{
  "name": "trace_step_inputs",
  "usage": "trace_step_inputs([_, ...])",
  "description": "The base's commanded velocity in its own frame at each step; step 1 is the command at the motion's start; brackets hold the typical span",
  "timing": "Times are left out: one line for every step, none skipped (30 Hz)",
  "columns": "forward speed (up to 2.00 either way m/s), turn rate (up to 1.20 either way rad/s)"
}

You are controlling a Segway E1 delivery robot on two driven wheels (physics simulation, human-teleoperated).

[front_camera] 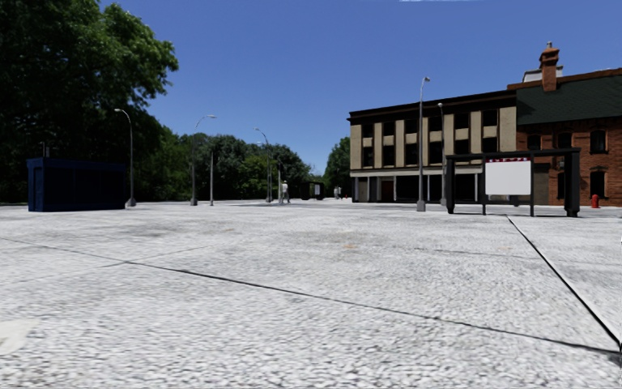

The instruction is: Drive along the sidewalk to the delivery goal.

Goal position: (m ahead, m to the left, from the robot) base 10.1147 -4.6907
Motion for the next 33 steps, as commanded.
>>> trace_step_inputs([2.00,-0.40])
trace_step_inputs([2.00,-0.40])
trace_step_inputs([2.00,-0.40])
trace_step_inputs([2.00,-0.40])
trace_step_inputs([2.00,-0.40])
trace_step_inputs([2.00,-0.40])
trace_step_inputs([2.00,-0.40])
trace_step_inputs([2.00,-0.40])
trace_step_inputs([2.00,-0.40])
trace_step_inputs([2.00,-0.40])
trace_step_inputs([2.00,-0.40])
trace_step_inputs([2.00,-0.40])
trace_step_inputs([2.00,-0.40])
trace_step_inputs([2.00,-0.40])
trace_step_inputs([2.00,-0.40])
trace_step_inputs([2.00,-0.40])
trace_step_inputs([2.00,-0.40])
trace_step_inputs([2.00,-0.40])
trace_step_inputs([2.00,-0.40])
trace_step_inputs([2.00,-0.40])
trace_step_inputs([2.00,-0.40])
trace_step_inputs([2.00,-0.40])
trace_step_inputs([2.00,-0.40])
trace_step_inputs([2.00,-0.40])
trace_step_inputs([2.00,-0.40])
trace_step_inputs([2.00,-0.40])
trace_step_inputs([2.00,-0.40])
trace_step_inputs([2.00,-0.40])
trace_step_inputs([2.00,-0.40])
trace_step_inputs([2.00,-0.40])
trace_step_inputs([2.00,-0.40])
trace_step_inputs([2.00,-0.40])
trace_step_inputs([2.00,-0.40])
